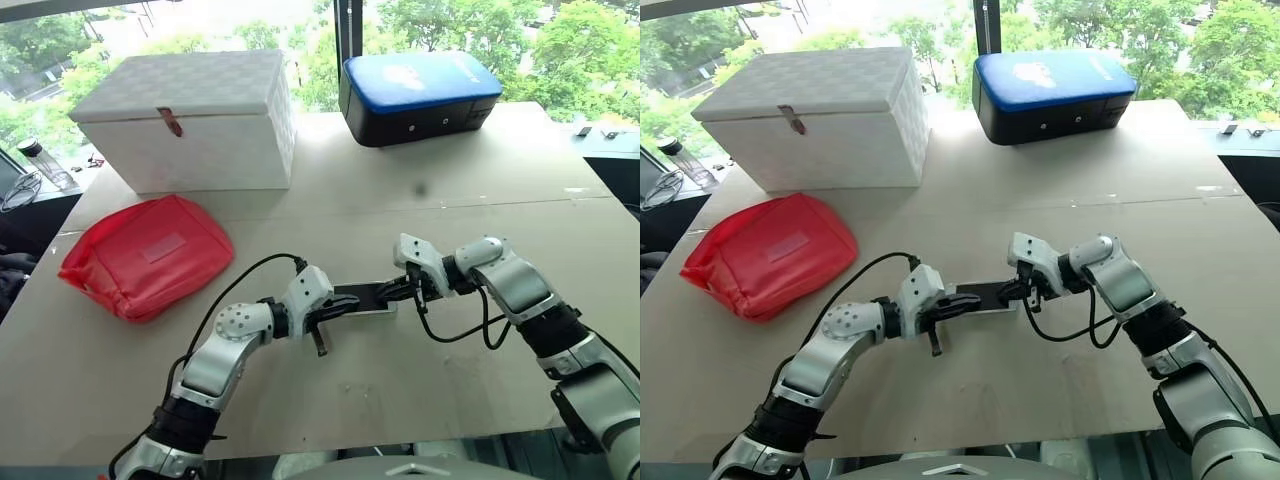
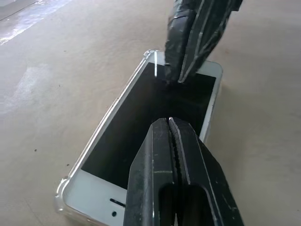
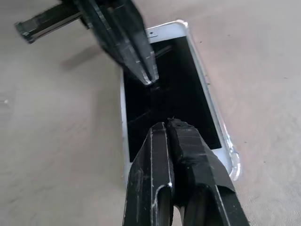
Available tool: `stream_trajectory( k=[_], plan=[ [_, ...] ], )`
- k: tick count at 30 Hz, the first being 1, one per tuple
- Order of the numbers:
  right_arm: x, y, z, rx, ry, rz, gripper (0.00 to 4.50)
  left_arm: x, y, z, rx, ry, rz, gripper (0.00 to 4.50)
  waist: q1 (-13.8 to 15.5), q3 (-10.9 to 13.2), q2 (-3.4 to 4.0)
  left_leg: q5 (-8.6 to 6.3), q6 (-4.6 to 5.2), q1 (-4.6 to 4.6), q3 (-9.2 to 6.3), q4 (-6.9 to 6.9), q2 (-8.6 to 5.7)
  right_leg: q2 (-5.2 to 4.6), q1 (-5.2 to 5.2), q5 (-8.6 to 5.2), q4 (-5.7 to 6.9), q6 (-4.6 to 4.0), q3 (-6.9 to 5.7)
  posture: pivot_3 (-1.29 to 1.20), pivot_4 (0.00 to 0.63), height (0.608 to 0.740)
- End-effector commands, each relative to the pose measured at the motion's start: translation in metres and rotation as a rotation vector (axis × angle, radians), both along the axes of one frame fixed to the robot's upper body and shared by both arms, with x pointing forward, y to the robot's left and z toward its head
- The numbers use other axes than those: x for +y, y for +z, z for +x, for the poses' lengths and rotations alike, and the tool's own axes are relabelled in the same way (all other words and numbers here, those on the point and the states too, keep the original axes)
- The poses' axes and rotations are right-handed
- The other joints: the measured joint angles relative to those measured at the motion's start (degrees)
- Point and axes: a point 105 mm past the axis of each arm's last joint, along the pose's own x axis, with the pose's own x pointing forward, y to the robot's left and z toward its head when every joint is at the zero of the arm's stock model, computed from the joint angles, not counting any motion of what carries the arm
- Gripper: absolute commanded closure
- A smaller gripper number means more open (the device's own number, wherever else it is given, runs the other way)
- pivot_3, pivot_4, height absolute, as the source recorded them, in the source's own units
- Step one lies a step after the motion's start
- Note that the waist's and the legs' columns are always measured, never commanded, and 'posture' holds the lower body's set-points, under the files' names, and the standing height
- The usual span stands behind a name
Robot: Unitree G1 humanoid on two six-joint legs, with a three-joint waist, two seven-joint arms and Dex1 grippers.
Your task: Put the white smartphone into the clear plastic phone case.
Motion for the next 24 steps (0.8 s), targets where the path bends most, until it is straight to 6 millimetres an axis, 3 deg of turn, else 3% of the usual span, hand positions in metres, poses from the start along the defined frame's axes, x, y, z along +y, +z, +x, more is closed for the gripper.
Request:
stream_trajectory(
  k=[1,4,11,24],
  plan=[
    [-0.016,-0.049,-0.021,0.134,0.001,-0.185,4.5,0.004,-0.021,0.001,0.072,0.016,0.041,4.48,0.1,0.0,-0.07,0.0,-0.01,-0.05,0.0,-0.04,0.0,0.0,-0.07,0.09,-0.01,-0.16,0.0,0.0,0.15,0.74],
    [-0.028,-0.061,-0.023,0.112,0.015,-0.284,4.5,0.002,-0.021,0.004,0.071,0.012,0.038,4.48,0.2,-0.1,-0.17,-0.02,-0.02,-0.07,0.03,-0.19,-0.04,-0.05,-0.09,0.11,-0.15,-0.19,0.02,0.0,0.15,0.74],
    [-0.039,-0.068,-0.026,0.118,0.027,-0.357,4.5,0.001,-0.019,0.007,0.067,0.007,0.037,4.48,1.0,-0.3,-0.39,-0.12,-0.12,-0.05,0.02,-0.22,-0.04,-0.07,-0.06,-0.05,-0.2,0.08,0.0,0.0,0.15,0.74],
    [-0.046,-0.077,-0.034,0.136,0.083,-0.422,4.5,-0.001,-0.012,0.003,0.059,0.009,0.038,4.48,1.0,-0.6,-0.61,-0.14,-0.17,-0.04,-0.06,-0.22,-0.04,-0.06,-0.03,-0.06,-0.2,0.08,-0.07,0.0,0.15,0.74]
  ],
)
